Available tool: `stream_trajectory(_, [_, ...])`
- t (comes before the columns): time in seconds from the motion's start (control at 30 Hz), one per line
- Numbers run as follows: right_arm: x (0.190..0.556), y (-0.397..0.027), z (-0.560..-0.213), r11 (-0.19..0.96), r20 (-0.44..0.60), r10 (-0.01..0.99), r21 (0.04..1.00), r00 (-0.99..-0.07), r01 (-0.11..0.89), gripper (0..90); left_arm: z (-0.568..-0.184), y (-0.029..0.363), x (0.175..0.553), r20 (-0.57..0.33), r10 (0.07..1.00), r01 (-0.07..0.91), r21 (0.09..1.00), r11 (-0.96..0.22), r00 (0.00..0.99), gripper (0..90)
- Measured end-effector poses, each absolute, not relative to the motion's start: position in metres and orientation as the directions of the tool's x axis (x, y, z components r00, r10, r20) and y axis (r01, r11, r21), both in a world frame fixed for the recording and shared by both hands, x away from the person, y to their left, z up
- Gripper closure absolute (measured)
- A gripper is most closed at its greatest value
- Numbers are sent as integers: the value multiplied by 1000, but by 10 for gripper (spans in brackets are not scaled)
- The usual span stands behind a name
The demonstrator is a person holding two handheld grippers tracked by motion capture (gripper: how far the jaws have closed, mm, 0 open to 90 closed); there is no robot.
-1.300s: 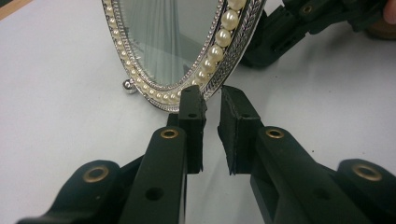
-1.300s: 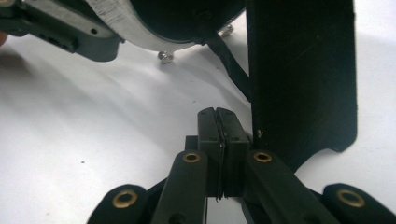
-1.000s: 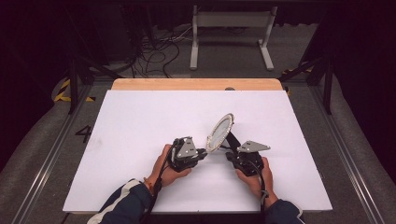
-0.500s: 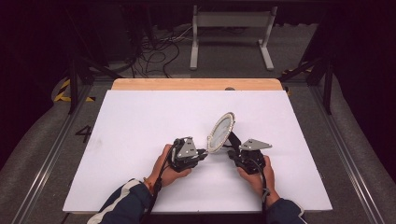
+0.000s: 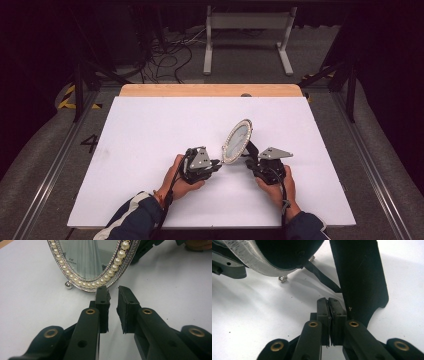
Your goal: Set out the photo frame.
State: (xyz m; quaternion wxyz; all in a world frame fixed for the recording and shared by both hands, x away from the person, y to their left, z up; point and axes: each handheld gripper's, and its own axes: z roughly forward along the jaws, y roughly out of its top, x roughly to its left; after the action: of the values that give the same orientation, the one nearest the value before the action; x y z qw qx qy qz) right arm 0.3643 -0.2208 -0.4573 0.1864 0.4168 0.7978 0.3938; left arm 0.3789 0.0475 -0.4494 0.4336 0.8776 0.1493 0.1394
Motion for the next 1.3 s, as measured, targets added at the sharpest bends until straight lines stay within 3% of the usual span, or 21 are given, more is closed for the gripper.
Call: stream_trajectory(1.3, [373,-229,-457,332,27,827,782,-562,527,881,-449,49,379,122,383,137,801,-583,916,809])
